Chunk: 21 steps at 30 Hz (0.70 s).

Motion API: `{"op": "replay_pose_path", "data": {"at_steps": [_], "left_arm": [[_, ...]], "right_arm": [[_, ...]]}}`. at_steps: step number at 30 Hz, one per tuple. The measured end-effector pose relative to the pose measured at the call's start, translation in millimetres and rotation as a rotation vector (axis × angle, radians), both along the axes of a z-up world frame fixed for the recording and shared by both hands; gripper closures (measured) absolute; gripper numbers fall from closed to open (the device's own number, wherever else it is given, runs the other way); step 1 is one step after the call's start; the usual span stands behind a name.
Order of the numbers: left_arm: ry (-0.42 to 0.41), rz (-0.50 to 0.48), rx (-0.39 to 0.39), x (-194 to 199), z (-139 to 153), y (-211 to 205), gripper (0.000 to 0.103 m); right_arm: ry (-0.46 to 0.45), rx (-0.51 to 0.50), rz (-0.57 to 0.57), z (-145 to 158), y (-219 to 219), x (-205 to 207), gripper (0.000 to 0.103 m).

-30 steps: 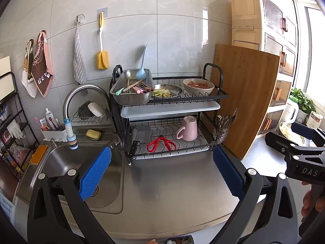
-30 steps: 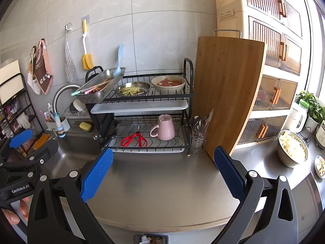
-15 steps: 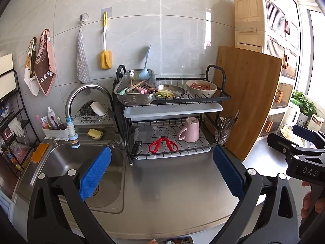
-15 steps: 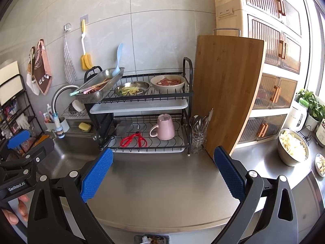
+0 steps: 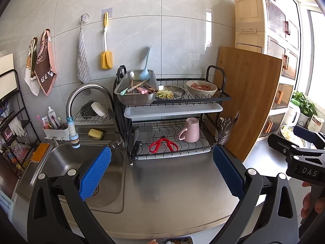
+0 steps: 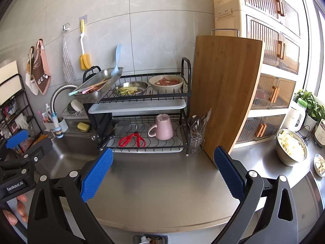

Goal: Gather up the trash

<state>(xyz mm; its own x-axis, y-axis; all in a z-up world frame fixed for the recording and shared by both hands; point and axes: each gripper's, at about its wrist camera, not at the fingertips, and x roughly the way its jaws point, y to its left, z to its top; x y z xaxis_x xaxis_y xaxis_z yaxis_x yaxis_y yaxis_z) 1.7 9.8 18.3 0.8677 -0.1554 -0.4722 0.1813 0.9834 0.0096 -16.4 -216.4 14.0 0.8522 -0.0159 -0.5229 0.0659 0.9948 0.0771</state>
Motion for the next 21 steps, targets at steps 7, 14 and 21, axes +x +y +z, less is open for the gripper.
{"op": "replay_pose_path", "data": {"at_steps": [7,14,21], "left_arm": [[-0.003,0.008,0.000,-2.0,-0.1,1.4,0.008],[-0.003,0.013,0.007,-2.2,0.0,0.9,0.008],[-0.010,0.016,0.010,-4.1,2.4,-0.3,0.008]], "right_arm": [[0.000,-0.001,-0.005,0.0,-0.9,0.0,0.003],[0.003,-0.001,-0.003,-1.1,-0.7,-0.2,0.003],[-0.003,-0.002,-0.002,0.3,-0.2,-1.4,0.003]]}}
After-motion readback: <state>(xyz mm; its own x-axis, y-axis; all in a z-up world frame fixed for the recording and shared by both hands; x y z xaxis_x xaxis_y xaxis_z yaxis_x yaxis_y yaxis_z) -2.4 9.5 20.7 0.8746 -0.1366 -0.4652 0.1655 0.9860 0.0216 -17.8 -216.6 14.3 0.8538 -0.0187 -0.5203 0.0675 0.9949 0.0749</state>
